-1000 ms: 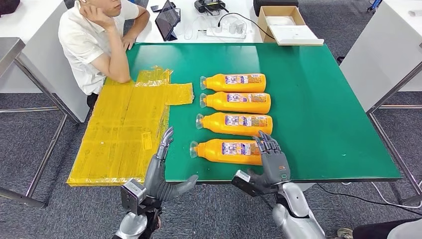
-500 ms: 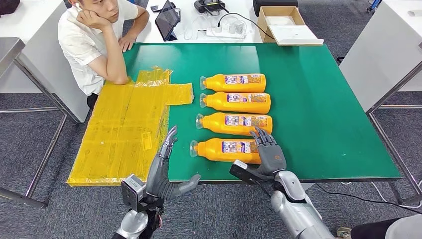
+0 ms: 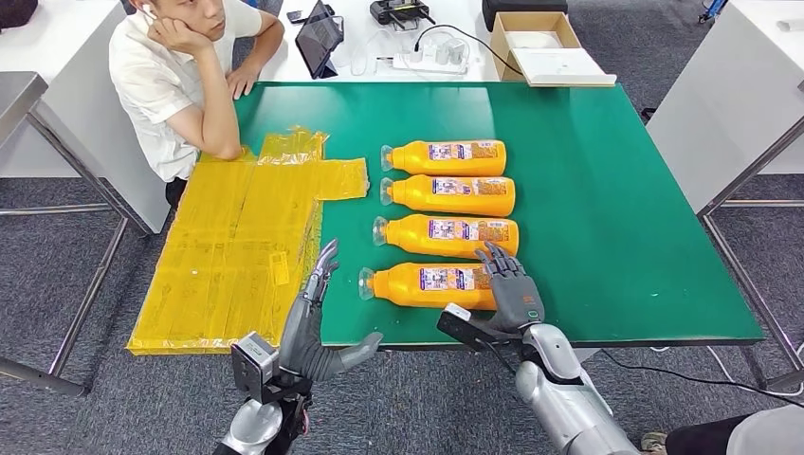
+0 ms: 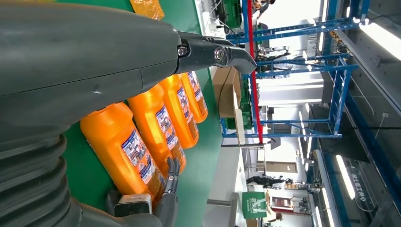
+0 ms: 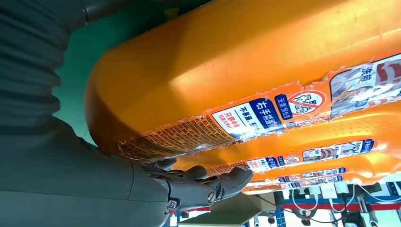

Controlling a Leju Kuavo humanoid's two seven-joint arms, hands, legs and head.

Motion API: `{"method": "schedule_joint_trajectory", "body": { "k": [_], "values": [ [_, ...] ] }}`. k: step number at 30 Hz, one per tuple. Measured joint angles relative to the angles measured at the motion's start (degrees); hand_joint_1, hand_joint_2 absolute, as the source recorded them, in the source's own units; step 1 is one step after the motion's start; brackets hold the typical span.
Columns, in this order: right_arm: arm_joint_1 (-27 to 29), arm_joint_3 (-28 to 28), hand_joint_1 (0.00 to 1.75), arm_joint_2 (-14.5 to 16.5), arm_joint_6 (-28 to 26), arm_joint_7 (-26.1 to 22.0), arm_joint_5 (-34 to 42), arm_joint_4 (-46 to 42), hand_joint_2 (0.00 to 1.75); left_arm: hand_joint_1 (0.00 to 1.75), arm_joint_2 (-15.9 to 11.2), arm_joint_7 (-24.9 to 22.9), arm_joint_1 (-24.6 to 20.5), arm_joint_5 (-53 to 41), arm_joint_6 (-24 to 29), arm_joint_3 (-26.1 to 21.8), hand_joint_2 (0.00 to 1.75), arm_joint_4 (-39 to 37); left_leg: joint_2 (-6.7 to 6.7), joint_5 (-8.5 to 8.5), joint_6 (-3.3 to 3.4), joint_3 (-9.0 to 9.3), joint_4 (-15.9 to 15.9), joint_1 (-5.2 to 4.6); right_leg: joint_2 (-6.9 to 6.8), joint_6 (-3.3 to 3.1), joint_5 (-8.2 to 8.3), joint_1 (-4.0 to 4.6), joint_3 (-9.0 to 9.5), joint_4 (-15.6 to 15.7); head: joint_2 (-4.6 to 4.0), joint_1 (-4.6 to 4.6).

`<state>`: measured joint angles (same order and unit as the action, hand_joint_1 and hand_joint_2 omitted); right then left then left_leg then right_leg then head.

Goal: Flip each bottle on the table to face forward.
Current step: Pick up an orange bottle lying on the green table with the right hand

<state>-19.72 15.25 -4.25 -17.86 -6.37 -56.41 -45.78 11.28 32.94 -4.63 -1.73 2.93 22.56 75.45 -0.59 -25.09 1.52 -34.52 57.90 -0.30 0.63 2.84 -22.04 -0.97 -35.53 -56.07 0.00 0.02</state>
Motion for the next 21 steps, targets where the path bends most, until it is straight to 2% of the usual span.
{"method": "schedule_joint_trajectory", "body": {
  "k": [5, 6, 9, 10, 13, 18, 21],
  "values": [
    [-0.8, 0.6, 0.00, 0.0, 3.1, 1.4, 0.0, 0.8, 1.75, 0.00, 0.0, -0.9, 0.0, 0.4, -0.6, 0.0, 1.75, 0.0, 0.04, 0.00, 0.00, 0.05, 0.0, 0.00, 0.01, 0.00, 0.00, 0.00, 0.02, 0.0, -0.01, -0.01],
    [-1.3, 0.9, 0.34, 0.0, 4.1, 1.8, 0.0, 1.2, 1.75, 0.00, 0.0, -1.2, 0.0, 0.7, -0.9, 0.0, 1.75, 0.0, 0.07, -0.01, 0.00, 0.10, 0.0, 0.00, 0.03, -0.01, 0.01, 0.00, 0.05, 0.0, -0.01, -0.01],
    [-2.8, 1.9, 1.65, 0.0, 6.7, 2.4, -0.1, 2.6, 1.75, 0.00, 0.0, -1.8, -0.2, 1.0, -1.3, 0.0, 1.75, 0.0, 0.12, -0.02, -0.01, 0.27, 0.0, 0.00, 0.06, -0.01, 0.00, 0.01, 0.18, 0.0, -0.02, 0.00],
    [-3.3, 2.3, 1.75, 0.0, 7.4, 2.5, -0.2, 3.2, 1.75, 0.00, 0.0, -1.9, -0.3, 1.0, -1.4, 0.0, 1.75, 0.0, 0.12, -0.02, -0.01, 0.32, 0.0, 0.00, 0.06, -0.01, 0.00, 0.01, 0.23, 0.0, -0.02, 0.00],
    [-5.3, 3.7, 1.75, -0.2, 9.9, 3.1, -0.5, 5.1, 1.75, 0.00, 0.0, -2.1, -0.6, 1.1, -1.9, 0.0, 1.75, 0.0, 0.17, -0.05, -0.03, 0.55, 0.0, 0.00, 0.13, -0.02, 0.01, 0.02, 0.41, 0.0, 0.00, 0.01],
    [-9.5, 7.9, 1.75, -0.7, 16.8, 7.0, -3.2, 9.5, 1.75, 0.00, 0.3, -2.7, -1.9, 1.7, -3.0, 0.0, 1.75, -0.7, 0.43, -0.22, -0.10, 1.18, 0.0, 0.01, 0.48, -0.10, -0.05, 0.05, 0.65, 0.1, 0.00, 0.00],
    [-11.5, 10.1, 1.75, -1.0, 17.8, 7.8, -4.0, 12.1, 1.75, 0.00, 0.6, -2.9, -2.7, 1.9, -3.2, 0.0, 1.75, -1.3, 0.42, -0.38, 0.00, 1.59, 0.0, 0.01, 0.48, -0.05, -0.30, 0.08, 0.73, 0.1, 0.00, 0.01]
  ]
}}
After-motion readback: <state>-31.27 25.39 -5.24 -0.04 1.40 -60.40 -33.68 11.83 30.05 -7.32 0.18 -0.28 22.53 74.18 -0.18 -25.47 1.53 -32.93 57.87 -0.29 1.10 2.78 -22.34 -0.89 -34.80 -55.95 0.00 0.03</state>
